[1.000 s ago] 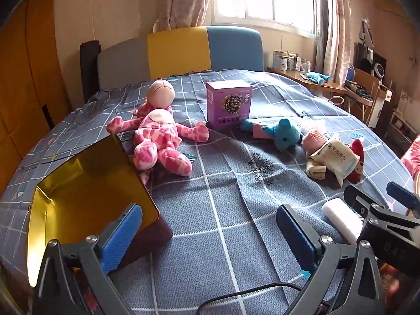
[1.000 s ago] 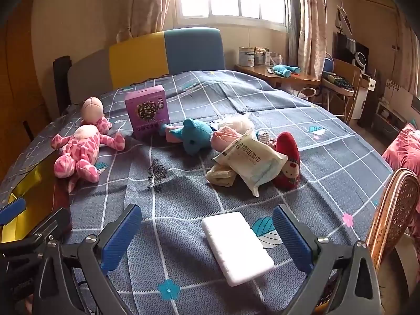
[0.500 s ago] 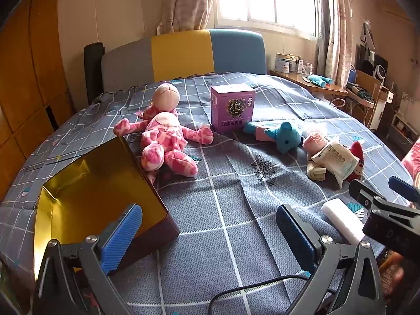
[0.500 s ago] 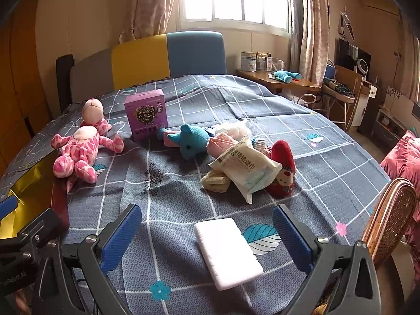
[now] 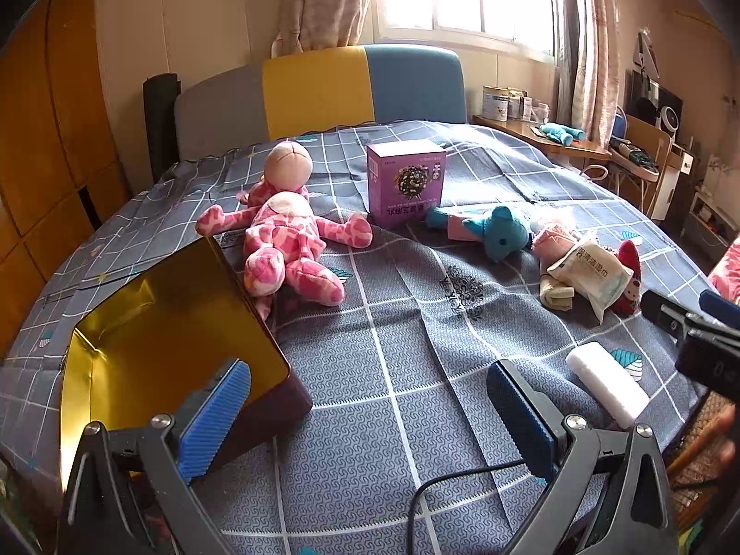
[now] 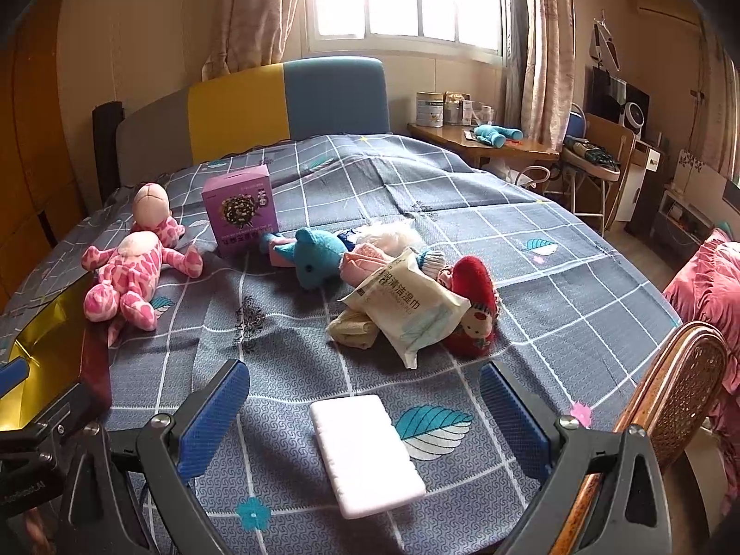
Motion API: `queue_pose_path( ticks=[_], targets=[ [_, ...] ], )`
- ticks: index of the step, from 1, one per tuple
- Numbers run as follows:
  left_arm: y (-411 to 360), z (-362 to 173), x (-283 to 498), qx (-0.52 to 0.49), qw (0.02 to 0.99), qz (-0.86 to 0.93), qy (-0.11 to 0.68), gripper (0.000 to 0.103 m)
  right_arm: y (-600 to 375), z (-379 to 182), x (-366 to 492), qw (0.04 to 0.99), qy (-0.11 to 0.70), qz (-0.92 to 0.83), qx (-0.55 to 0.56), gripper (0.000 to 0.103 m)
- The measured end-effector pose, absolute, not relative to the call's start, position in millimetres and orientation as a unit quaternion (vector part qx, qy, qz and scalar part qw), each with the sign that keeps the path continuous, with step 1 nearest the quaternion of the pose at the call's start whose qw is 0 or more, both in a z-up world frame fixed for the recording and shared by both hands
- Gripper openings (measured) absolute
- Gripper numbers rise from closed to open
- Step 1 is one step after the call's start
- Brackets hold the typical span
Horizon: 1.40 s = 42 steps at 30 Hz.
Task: Organize soft objects
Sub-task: 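Move the left tool toward the white sponge on the bed cover, then grasp the white sponge with the left tool while the right tool approaches the wipes packet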
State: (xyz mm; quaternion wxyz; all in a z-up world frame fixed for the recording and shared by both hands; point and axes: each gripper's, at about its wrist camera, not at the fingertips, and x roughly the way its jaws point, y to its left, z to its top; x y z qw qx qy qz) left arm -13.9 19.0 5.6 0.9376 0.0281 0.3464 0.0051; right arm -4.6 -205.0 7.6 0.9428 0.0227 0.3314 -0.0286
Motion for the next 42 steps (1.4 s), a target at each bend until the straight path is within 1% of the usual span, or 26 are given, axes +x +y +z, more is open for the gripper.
queue_pose_path(
  ticks=[8, 12, 17, 21, 28, 35, 38, 39, 40, 42],
  targets=[
    [15.6, 2.1, -10.4, 0.032, 0.935, 0.001, 0.353, 0.103, -225.4, 8.6, -1.5, 0.934, 0.358, -0.009, 0.016, 0.102],
    [15.1, 1.9, -8.3, 0.029, 0.935, -0.013, 0.354, 0.103, -236.6, 4.6, 3.6, 0.919, 0.394, 0.019, 0.018, 0.102],
    [11.9, 1.9, -2.3, 0.021, 0.928, -0.037, 0.37, 0.103, -236.3, -5.9, 3.7, 0.898, 0.435, 0.064, -0.014, 0.102],
    [4.9, -0.3, 3.3, 0.039, 0.923, -0.049, 0.38, 0.103, -230.6, -9.4, -7.1, 0.883, 0.452, 0.119, -0.04, 0.102],
    [-8.4, -2.6, 16.0, 0.057, 0.915, -0.078, 0.391, 0.103, -229.4, -8.5, -26.4, 0.871, 0.461, 0.146, -0.089, 0.102],
    [-32.7, 0.7, 43.9, 0.049, 0.896, -0.14, 0.419, 0.102, -251.8, 11.4, -38.2, 0.875, 0.45, 0.127, -0.127, 0.102],
    [-53.0, -2.1, 56.6, 0.039, 0.88, -0.173, 0.44, 0.1, -261.2, 19.0, -44.6, 0.874, 0.447, 0.124, -0.145, 0.102],
    [-63.8, -4.5, 60.1, 0.045, 0.874, -0.186, 0.447, 0.097, -264.4, 20.4, -45.9, 0.874, 0.447, 0.122, -0.146, 0.102],
    [-72.4, -7.1, 63.0, 0.048, 0.868, -0.195, 0.453, 0.089, -268.4, 21.9, -47.2, 0.876, 0.445, 0.119, -0.144, 0.102],
    [-94.1, -15.5, 67.7, 0.048, 0.85, -0.22, 0.476, 0.079, -276.9, 23.1, -48.2, 0.879, 0.443, 0.112, -0.135, 0.102]
  ],
)
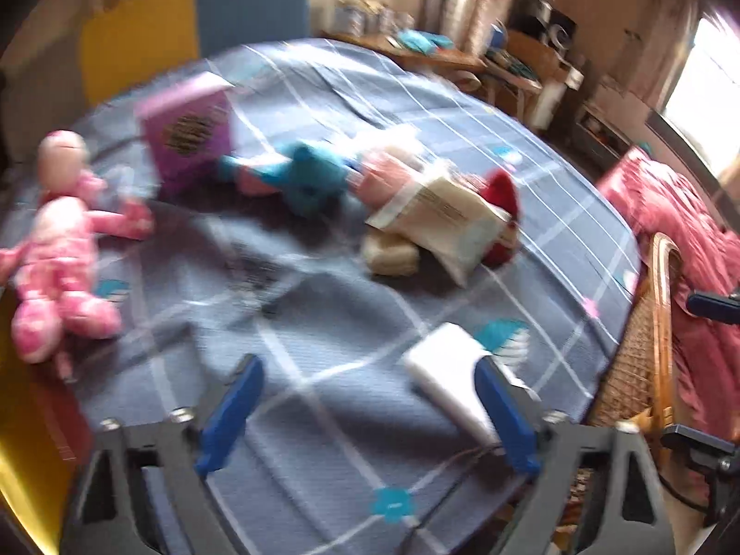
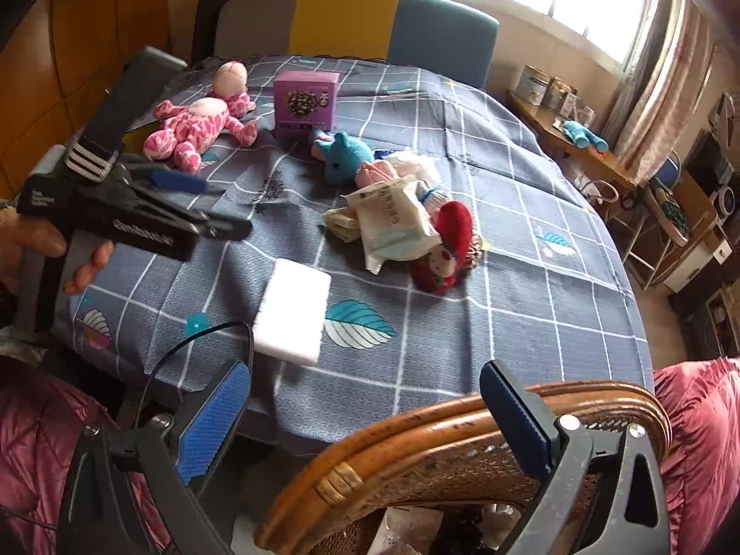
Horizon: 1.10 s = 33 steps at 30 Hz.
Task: Organize soft objects
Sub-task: 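Grasp the white sponge with the left tool while the right tool approaches the wipes packet, then lift the white sponge with the left tool while the right tool grasps the wipes packet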
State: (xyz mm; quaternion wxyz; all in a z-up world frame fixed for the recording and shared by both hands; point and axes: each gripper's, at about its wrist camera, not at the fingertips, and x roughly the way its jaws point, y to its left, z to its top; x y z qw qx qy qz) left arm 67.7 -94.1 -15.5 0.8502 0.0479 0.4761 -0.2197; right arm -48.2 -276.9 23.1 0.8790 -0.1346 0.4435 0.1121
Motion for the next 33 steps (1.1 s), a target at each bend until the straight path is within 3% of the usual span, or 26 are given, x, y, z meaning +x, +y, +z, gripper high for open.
queue_pose_path(
  ticks=[12, 18, 21, 25, 33],
  targets=[
    [-183.7, -66.6, 79.1, 0.079, 0.779, -0.24, 0.574, 0.079, -302.8, 14.2, -58.0, 0.882, 0.449, 0.092, -0.105, 0.102],
    [-186.9, -75.1, 75.0, 0.076, 0.787, -0.248, 0.559, 0.043, -308.7, 15.4, -54.9, 0.885, 0.447, 0.087, -0.097, 0.101],
    [-166.1, -65.5, 76.0, 0.049, 0.794, -0.262, 0.547, 0.033, -311.6, 20.0, -47.5, 0.891, 0.438, 0.086, -0.084, 0.094],
    [-122.6, -56.4, 78.7, 0.018, 0.813, -0.254, 0.524, 0.03, -306.2, 23.7, -22.1, 0.896, 0.434, 0.073, -0.062, 0.084],
    [-47.2, -48.5, 86.1, -0.042, 0.827, -0.222, 0.514, 0.03, -270.1, 14.3, 51.8, 0.879, 0.463, 0.081, -0.084, 0.083]
  ],
)
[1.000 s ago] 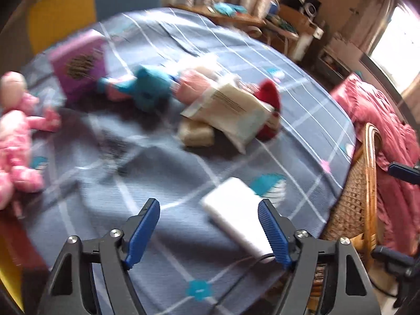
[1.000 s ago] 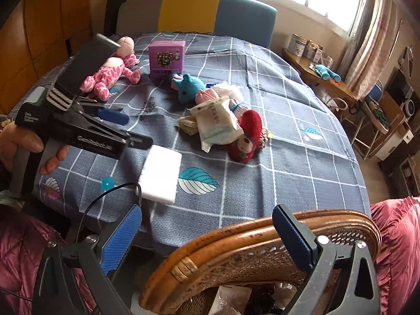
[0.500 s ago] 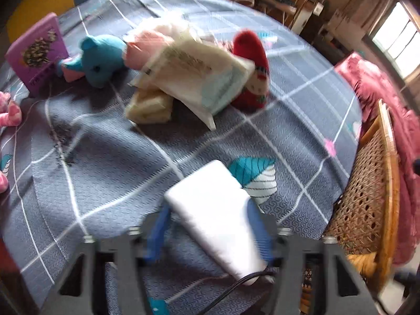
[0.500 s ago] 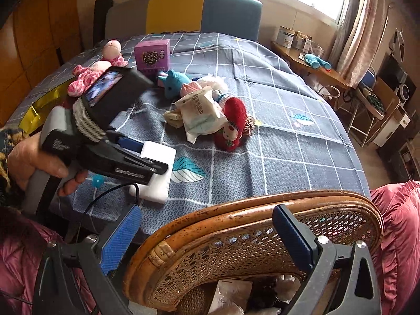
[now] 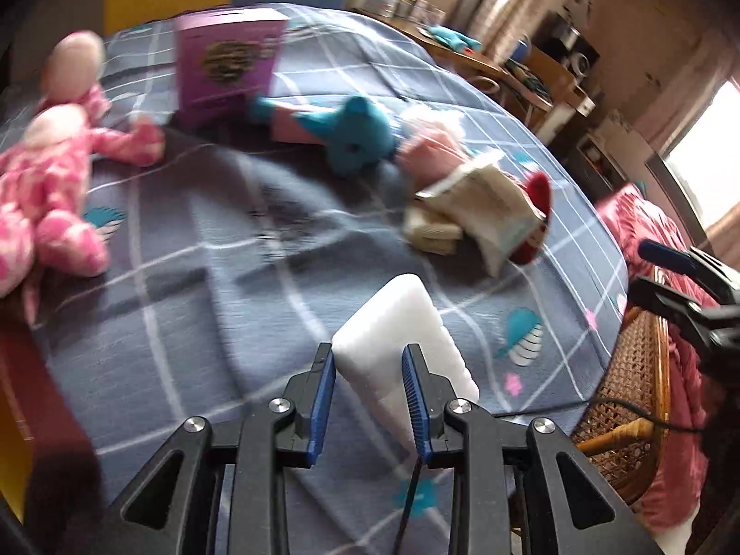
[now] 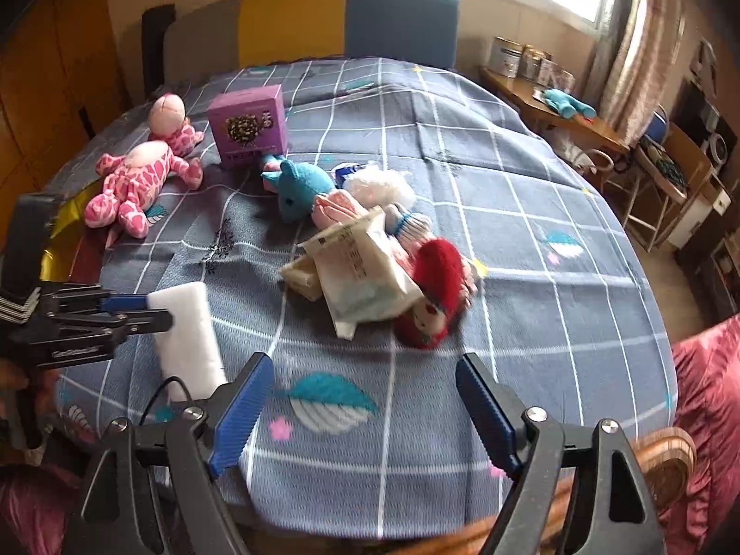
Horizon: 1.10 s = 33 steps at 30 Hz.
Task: Organize soft objects
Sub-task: 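Lift the white sponge with the left tool while the right tool grasps the wipes packet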
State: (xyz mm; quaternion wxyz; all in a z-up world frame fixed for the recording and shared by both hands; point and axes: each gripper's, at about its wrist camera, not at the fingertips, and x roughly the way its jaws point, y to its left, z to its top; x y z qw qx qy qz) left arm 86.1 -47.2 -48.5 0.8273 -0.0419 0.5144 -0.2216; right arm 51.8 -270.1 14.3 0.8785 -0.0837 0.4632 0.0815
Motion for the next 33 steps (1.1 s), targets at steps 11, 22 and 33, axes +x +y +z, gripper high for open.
queue_pose_path(
  ticks=[11, 22, 33],
  targets=[
    [12.5, -62.5, 114.6, -0.095, 0.83, -0.137, 0.533, 0.065, -223.9, -32.6, 141.1, 0.834, 0.509, 0.066, -0.204, 0.084],
    [-13.6, -62.8, 91.0, -0.094, 0.826, -0.127, 0.541, 0.068, -226.3, -53.2, 147.5, 0.833, 0.511, 0.043, -0.209, 0.053],
    [-45.5, -78.8, 124.6, -0.074, 0.81, -0.072, 0.578, 0.069, -218.0, -19.8, 124.9, 0.884, 0.445, 0.11, -0.096, 0.053]
  ],
)
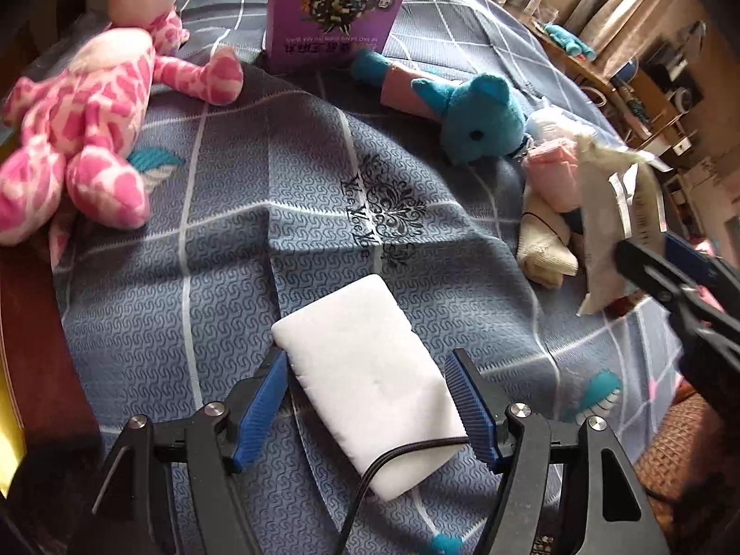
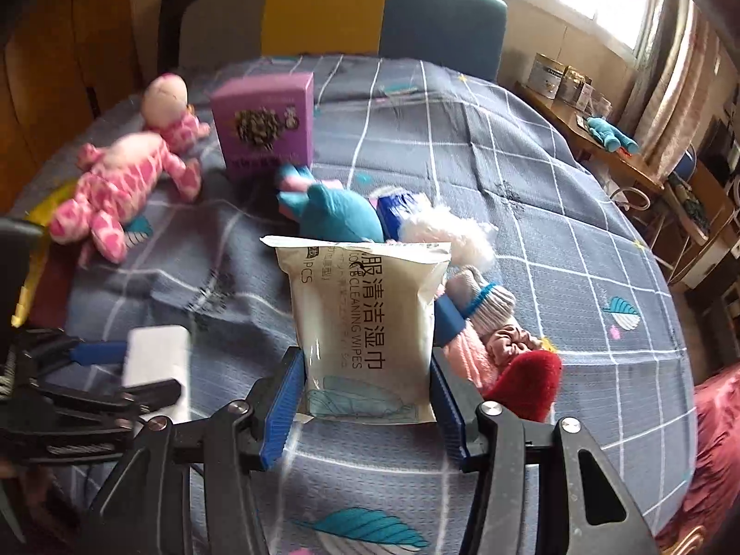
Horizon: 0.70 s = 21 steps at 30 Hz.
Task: Organize soft objects
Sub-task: 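Lift the white sponge with the left tool while the right tool grasps the wipes packet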
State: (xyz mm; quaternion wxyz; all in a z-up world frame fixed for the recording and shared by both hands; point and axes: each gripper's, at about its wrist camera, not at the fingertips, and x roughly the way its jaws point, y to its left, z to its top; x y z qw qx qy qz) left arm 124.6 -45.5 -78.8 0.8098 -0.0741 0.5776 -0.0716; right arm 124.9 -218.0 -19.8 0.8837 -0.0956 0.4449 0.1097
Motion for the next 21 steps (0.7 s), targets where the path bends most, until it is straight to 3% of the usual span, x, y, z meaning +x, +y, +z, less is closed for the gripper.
queue_pose_path(
  ticks=[6, 10, 18, 19, 21],
  targets=[
    [-62.2, -83.1, 130.0, -0.026, 0.814, -0.049, 0.578, 0.069, -231.0, -20.5, 129.4, 0.892, 0.433, 0.13, -0.009, 0.053],
    [-60.8, -80.6, 122.1, -0.029, 0.826, -0.06, 0.56, 0.06, -230.9, -21.6, 128.8, 0.893, 0.429, 0.134, -0.005, 0.053],
    [-36.5, -53.4, 74.7, -0.029, 0.86, -0.123, 0.495, 0.056, -213.5, -26.4, 122.6, 0.886, 0.431, 0.169, -0.032, 0.053],
    [-29.8, -46.7, 69.5, -0.031, 0.865, -0.122, 0.486, 0.053, -209.8, -27.9, 121.9, 0.883, 0.434, 0.176, -0.037, 0.053],
    [-15.0, -30.3, 62.3, -0.038, 0.875, -0.123, 0.467, 0.015, -200.6, -32.9, 119.6, 0.877, 0.44, 0.183, -0.056, 0.053]
  ],
)
